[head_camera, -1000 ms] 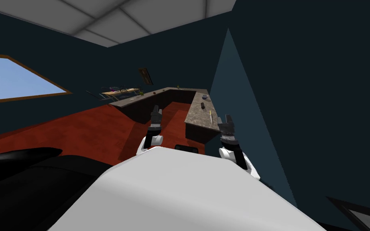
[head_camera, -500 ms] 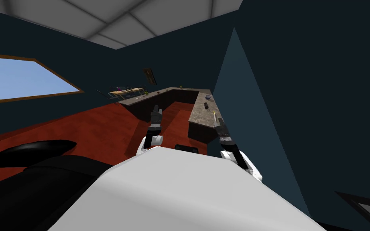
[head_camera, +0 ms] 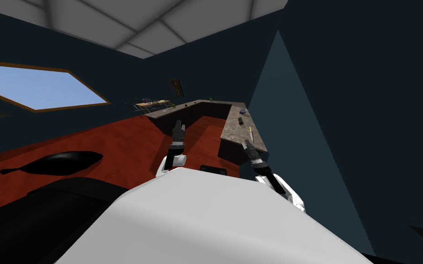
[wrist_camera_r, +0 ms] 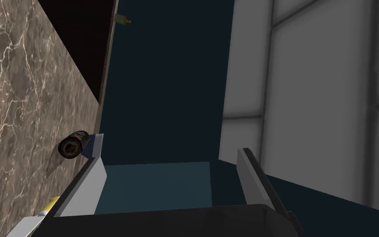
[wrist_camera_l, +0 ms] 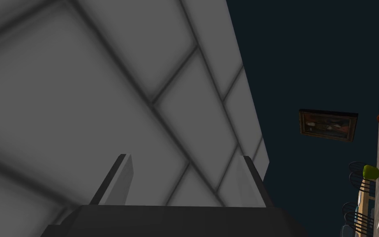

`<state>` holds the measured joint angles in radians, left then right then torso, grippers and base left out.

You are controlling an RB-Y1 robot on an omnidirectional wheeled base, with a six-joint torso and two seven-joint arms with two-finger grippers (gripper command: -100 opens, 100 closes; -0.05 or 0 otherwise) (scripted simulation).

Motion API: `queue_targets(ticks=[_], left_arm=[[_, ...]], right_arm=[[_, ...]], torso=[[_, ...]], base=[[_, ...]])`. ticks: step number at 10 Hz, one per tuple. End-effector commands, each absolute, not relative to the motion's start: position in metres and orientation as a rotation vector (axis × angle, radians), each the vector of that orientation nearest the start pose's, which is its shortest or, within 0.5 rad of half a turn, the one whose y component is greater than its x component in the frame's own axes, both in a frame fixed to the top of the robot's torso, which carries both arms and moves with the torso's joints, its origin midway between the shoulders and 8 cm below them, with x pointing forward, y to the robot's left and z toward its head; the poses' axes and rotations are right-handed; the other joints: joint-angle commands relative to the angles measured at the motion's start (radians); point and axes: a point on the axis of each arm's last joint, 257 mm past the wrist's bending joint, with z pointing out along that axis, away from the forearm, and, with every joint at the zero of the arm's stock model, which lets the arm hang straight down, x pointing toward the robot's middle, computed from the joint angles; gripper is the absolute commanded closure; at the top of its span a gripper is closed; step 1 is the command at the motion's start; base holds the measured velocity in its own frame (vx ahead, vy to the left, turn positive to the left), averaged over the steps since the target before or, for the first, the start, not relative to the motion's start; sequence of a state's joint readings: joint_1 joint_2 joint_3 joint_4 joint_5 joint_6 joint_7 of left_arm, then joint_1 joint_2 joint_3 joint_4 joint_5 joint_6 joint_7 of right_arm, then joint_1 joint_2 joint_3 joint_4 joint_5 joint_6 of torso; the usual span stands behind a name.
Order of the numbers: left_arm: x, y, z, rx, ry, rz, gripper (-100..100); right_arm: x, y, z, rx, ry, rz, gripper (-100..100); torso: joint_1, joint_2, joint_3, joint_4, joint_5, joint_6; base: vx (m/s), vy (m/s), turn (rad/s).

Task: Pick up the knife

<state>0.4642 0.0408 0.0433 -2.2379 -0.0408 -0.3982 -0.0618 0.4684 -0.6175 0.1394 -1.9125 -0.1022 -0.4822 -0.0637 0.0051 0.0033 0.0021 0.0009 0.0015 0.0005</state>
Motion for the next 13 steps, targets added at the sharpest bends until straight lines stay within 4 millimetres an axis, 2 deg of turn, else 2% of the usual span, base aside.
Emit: queue_targets(ticks=[1, 2, 3, 4, 5, 6, 8, 9, 10, 11, 12, 13], left_arm=[[0.37, 0.289, -0.002, -0.662, 0.754, -1.159, 0], [0.37, 0.289, -0.002, -0.662, 0.754, -1.158, 0], [0.37, 0.289, -0.002, -0.662, 0.754, -1.159, 0], [0.37, 0.289, -0.002, -0.662, 0.754, -1.158, 0], [0.37, 0.289, -0.002, -0.662, 0.754, -1.159, 0], [0.37, 0.289, -0.002, -0.662, 0.754, -1.158, 0], [0.37, 0.289, -0.002, -0.662, 0.754, -1.158, 0], [0.37, 0.289, -0.002, -0.662, 0.754, -1.158, 0], [0.37, 0.289, -0.002, -0.662, 0.754, -1.159, 0], [0.37, 0.289, -0.002, -0.662, 0.754, -1.158, 0], [0.37, 0.289, -0.002, -0.662, 0.754, -1.159, 0], [0.37, 0.289, -0.002, -0.662, 0.754, -1.158, 0]], right_arm=[[0.388, -0.27, -0.172, 0.62, 1.381, 1.276, -100], [0.384, -0.274, -0.198, 0.642, 1.458, 1.259, -100], [0.384, -0.28, -0.204, 0.638, 1.482, 1.239, -100], [0.377, -0.286, -0.232, 0.67, 1.556, 1.218, -100], [0.376, -0.293, -0.237, 0.66, 1.583, 1.195, -100], [0.368, -0.296, -0.26, 0.691, 1.646, 1.185, -100], [0.365, -0.31, -0.27, 0.684, 1.687, 1.141, -100], [0.354, -0.315, -0.29, 0.704, 1.758, 1.125, -100], [0.351, -0.329, -0.3, 0.71, 1.785, 1.087, -100], [0.336, -0.335, -0.323, 0.748, 1.85, 1.069, -100], [0.333, -0.351, -0.331, 0.75, 1.879, 1.023, -100], [0.332, -0.356, -0.333, 0.747, 1.888, 1.011, -100]], torso=[[0.0, 0.0, 0.0, 0.0, 0.0, 0.0], [-0.003, -0.001, -0.001, 0.0, -0.001, 0.0], [-0.002, -0.002, -0.001, 0.0, -0.001, -0.001], [-0.002, -0.002, -0.001, 0.0, 0.0, 0.0], [0.0, 0.0, 0.0, 0.0, 0.0, -0.001], [0.0, -0.001, 0.0, 0.0, 0.0, 0.0], [-0.001, -0.001, -0.001, 0.0, 0.0, 0.0], [-0.004, -0.002, -0.001, 0.0, -0.001, 0.0], [-0.003, -0.002, -0.001, 0.0, -0.001, -0.001], [-0.003, -0.002, -0.001, 0.0, -0.001, 0.0], [-0.002, -0.002, -0.001, 0.0, -0.001, -0.001], [-0.003, -0.002, -0.001, 0.0, -0.001, 0.0]], base=[[-0.014, 0.039, -0.038], [-0.021, 0.066, 0.169], [-0.023, 0.066, 0.122], [-0.049, 0.106, 0.173], [-0.033, 0.088, 0.093], [-0.032, 0.104, 0.254], [-0.009, 0.049, 0.032], [-0.015, 0.048, 0.214], [-0.02, 0.053, 0.139], [-0.016, 0.067, 0.217], [-0.014, 0.057, 0.115], [-0.007, 0.026, -0.02]])
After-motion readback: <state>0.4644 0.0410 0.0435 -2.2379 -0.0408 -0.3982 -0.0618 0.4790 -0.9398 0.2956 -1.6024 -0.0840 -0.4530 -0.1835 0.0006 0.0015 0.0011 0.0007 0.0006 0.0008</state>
